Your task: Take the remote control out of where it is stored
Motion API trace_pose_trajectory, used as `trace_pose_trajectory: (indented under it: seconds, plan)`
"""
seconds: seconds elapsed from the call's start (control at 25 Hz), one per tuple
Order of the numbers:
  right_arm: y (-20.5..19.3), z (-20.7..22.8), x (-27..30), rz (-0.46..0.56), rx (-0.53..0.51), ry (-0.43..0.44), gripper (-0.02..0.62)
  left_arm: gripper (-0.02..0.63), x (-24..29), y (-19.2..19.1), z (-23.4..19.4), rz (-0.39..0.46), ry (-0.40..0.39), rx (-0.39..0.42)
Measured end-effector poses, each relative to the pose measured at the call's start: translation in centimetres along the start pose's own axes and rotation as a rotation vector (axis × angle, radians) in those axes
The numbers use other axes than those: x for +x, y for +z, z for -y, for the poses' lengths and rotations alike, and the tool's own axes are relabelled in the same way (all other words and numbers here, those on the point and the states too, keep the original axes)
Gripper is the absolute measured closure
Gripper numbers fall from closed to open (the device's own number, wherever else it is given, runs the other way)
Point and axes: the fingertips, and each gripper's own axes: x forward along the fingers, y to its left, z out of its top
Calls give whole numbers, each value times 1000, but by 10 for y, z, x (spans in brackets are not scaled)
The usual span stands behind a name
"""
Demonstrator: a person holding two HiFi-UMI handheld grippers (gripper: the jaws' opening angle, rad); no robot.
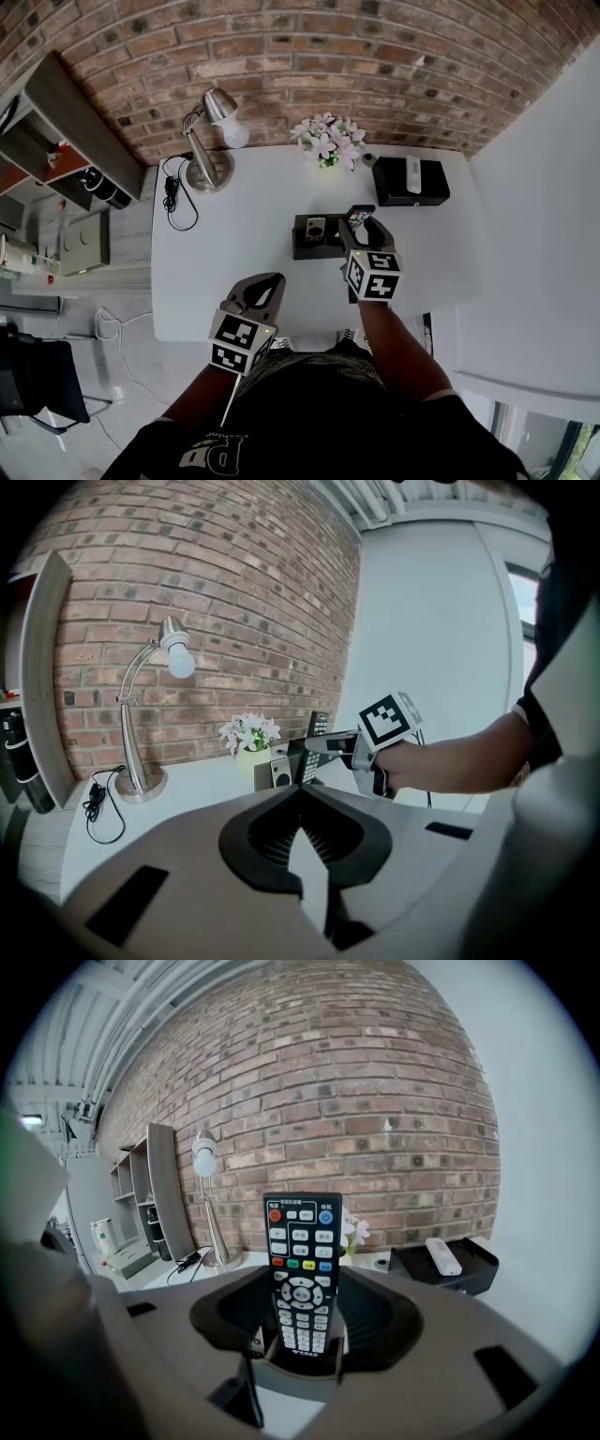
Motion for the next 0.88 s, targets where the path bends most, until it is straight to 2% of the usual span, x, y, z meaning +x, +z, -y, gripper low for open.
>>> trace_pose_trajectory:
  seconds: [0.28, 0.48, 0.68, 0.88]
  plan:
    - [34, 2, -27, 64, -10, 38, 371, 600, 6, 7, 13, 18, -12, 14]
    - [46, 15, -50, 71, -12, 41, 371, 600, 15, 9, 19, 17, -25, 20]
    - [35, 42, -70, 42, -7, 1, 373, 600, 28, 12, 34, 17, -59, 26]
    - [0, 75, -83, -27, 13, -49, 373, 600, 41, 10, 51, -4, -97, 48]
